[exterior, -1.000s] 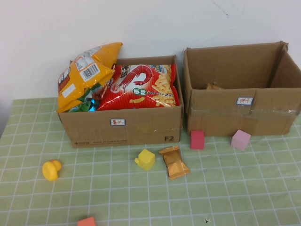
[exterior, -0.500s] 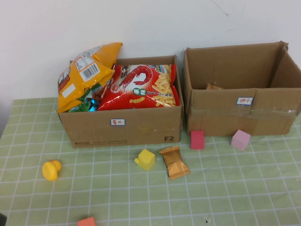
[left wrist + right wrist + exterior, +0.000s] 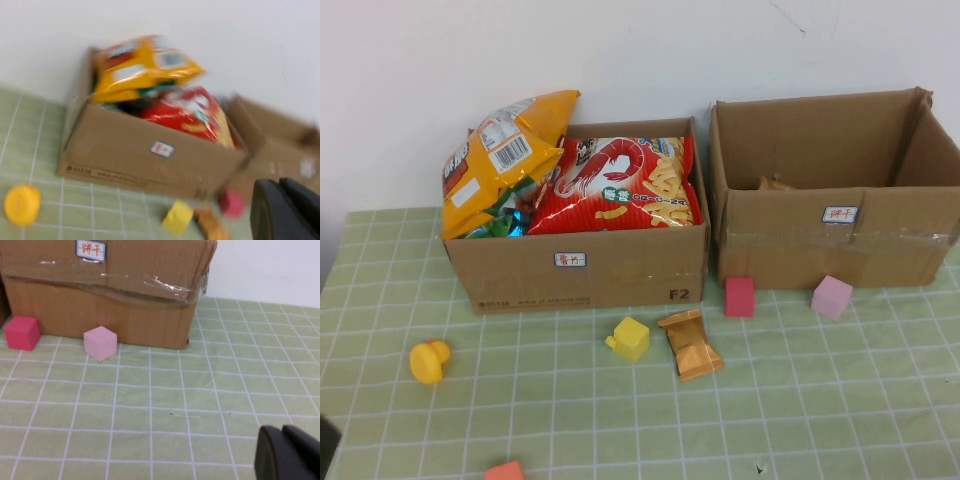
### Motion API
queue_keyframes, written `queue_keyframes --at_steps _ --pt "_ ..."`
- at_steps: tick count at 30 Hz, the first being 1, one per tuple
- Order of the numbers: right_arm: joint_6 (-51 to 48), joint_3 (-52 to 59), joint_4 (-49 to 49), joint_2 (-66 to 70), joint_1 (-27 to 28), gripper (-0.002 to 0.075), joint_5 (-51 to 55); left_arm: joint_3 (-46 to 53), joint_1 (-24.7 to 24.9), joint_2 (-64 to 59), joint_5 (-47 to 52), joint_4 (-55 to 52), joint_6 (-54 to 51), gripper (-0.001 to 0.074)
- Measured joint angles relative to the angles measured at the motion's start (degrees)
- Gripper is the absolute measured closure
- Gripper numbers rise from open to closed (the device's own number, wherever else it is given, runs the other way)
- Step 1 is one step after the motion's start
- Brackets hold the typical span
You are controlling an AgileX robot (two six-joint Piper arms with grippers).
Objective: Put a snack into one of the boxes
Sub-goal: Pick up the biscuit
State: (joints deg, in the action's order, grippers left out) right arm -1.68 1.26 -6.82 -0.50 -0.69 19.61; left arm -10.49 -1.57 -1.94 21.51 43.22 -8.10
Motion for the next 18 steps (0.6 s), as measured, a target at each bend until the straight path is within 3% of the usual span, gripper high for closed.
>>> queue_keyframes --at_steps 3,4,9,13,18 --pt "0.0 0.0 0.0 0.0 0.0 0.0726 0.0 -9.9 0.0 -9.1 9.5 -1.3 -10.5 0.0737" --pt "0.0 0.0 0.0 0.0 0.0 0.0726 0.0 -19.8 0.0 -20.6 19.9 -2.5 -19.5 0.0737" --pt "0.0 0.0 0.0 0.0 0.0 0.0727 0.0 -29.4 0.0 -34.2 29.4 -3.1 -27.4 0.0737" --pt "0.0 0.0 0.0 0.0 0.0 0.0727 0.0 -36.8 0.8 -46.6 33.3 -4.1 -33.2 0.0737" --pt "0.0 0.0 0.0 0.0 0.0 0.0727 0.0 -44.1 9.7 -58.7 32.1 -11.5 -32.6 0.0737"
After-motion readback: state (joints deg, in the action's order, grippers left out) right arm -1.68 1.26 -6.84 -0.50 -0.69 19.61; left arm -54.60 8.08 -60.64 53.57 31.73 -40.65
